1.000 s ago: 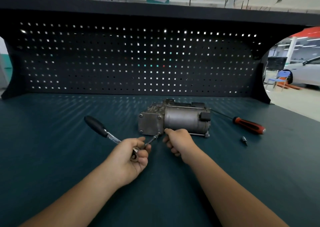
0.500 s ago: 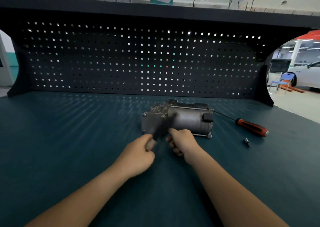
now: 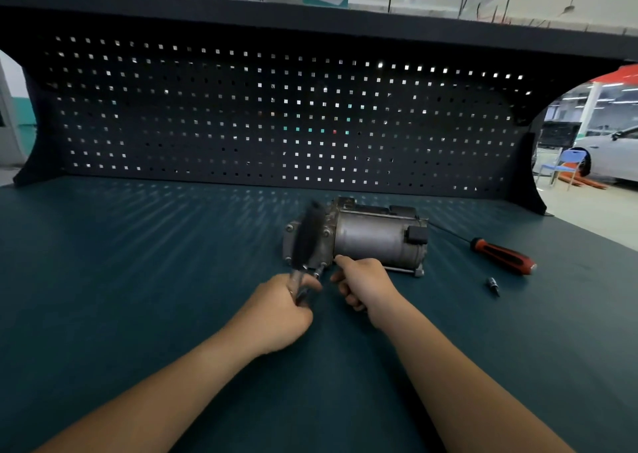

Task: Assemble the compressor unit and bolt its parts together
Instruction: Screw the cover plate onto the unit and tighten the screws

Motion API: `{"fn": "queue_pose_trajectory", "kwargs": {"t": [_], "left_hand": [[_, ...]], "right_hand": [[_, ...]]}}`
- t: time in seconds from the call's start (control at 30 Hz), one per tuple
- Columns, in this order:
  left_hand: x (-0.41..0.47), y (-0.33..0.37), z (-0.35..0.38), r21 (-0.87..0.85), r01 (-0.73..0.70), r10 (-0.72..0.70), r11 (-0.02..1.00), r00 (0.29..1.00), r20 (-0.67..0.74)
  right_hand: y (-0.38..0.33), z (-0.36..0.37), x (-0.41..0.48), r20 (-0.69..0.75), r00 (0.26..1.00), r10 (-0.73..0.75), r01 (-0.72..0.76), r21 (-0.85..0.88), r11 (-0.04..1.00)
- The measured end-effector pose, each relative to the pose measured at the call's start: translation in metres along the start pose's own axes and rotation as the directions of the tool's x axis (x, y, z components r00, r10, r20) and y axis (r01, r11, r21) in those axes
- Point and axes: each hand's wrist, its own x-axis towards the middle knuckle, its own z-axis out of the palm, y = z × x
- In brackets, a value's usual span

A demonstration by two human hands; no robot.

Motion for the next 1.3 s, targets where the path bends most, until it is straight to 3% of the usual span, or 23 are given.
{"fn": "queue_pose_trajectory", "kwargs": {"t": [0.07, 0.2, 0.37, 0.43, 0.47, 0.5, 0.53, 0.57, 0.6, 0.63, 0.67, 0.7, 0.83, 0.93, 1.03, 1.17, 1.3], "left_hand": [[-0.002, -0.001, -0.001, 0.167, -0.066, 0.069, 0.984, 0.998, -0.012], [-0.003, 0.001, 0.0, 0.311, -0.122, 0.127, 0.942, 0.992, 0.004], [0.001, 0.0, -0.001, 0.375, -0.195, 0.196, 0.906, 0.98, 0.034], [0.002, -0.002, -0.001, 0.235, -0.157, 0.159, 0.959, 0.987, 0.012], [0.003, -0.002, -0.002, 0.038, -0.062, 0.063, 0.997, 0.998, -0.022], [0.004, 0.0, -0.003, -0.257, 0.083, -0.092, 0.963, 0.996, -0.022], [0.005, 0.003, -0.005, -0.558, 0.235, -0.25, 0.796, 0.967, 0.05], [0.007, 0.005, -0.007, -0.763, 0.329, -0.335, 0.557, 0.929, 0.157], [0.007, 0.008, -0.009, -0.859, 0.369, -0.352, 0.354, 0.904, 0.243], [0.007, 0.008, -0.009, -0.892, 0.381, -0.332, 0.244, 0.897, 0.292], [0.006, 0.009, -0.01, -0.9, 0.381, -0.319, 0.213, 0.898, 0.304], [0.005, 0.009, -0.009, -0.895, 0.369, -0.319, 0.25, 0.904, 0.284], [0.002, 0.011, -0.001, -0.74, 0.291, -0.312, 0.606, 0.943, 0.115], [0.0, 0.014, 0.004, -0.65, 0.257, -0.276, 0.715, 0.958, 0.076], [-0.001, 0.014, 0.004, -0.599, 0.245, -0.261, 0.762, 0.963, 0.062], [-0.001, 0.014, 0.004, -0.668, 0.271, -0.285, 0.693, 0.954, 0.091], [0.003, 0.012, -0.004, -0.886, 0.355, -0.326, 0.297, 0.91, 0.256]], "right_hand": [[0.0, 0.0, 0.0, -0.003, 1.0, 0.002, -0.002, -0.007, 1.0], [0.0, -0.001, -0.001, -0.005, 1.0, -0.002, 0.002, 0.03, 1.0], [0.001, -0.002, 0.0, -0.014, 1.0, 0.001, -0.001, 0.013, 1.0], [0.002, -0.002, 0.002, 0.004, 1.0, -0.007, 0.007, 0.01, 1.0], [0.002, -0.001, 0.002, 0.009, 1.0, -0.011, 0.01, 0.009, 1.0], [0.002, -0.001, 0.002, 0.012, 1.0, -0.011, 0.011, 0.009, 1.0], [0.002, -0.001, 0.002, 0.013, 1.0, -0.009, 0.009, 0.012, 1.0], [0.002, -0.001, 0.002, 0.015, 1.0, -0.007, 0.007, 0.016, 1.0], [0.002, -0.001, 0.002, 0.016, 1.0, -0.007, 0.006, 0.02, 1.0], [0.002, -0.002, 0.002, 0.017, 1.0, -0.008, 0.008, 0.021, 1.0], [0.002, -0.002, 0.002, 0.019, 1.0, -0.011, 0.011, 0.018, 1.0], [0.002, -0.002, 0.002, 0.02, 1.0, -0.014, 0.013, 0.015, 1.0], [0.001, -0.001, 0.002, 0.013, 1.0, -0.015, 0.015, 0.008, 1.0], [0.0, -0.002, 0.001, 0.015, 1.0, -0.009, 0.009, -0.007, 1.0], [0.0, -0.002, 0.0, 0.014, 1.0, -0.007, 0.007, -0.01, 1.0], [-0.001, -0.002, 0.001, 0.017, 1.0, -0.011, 0.011, -0.007, 1.0], [0.0, -0.003, 0.0, 0.017, 1.0, -0.015, 0.015, 0.014, 1.0]]}}
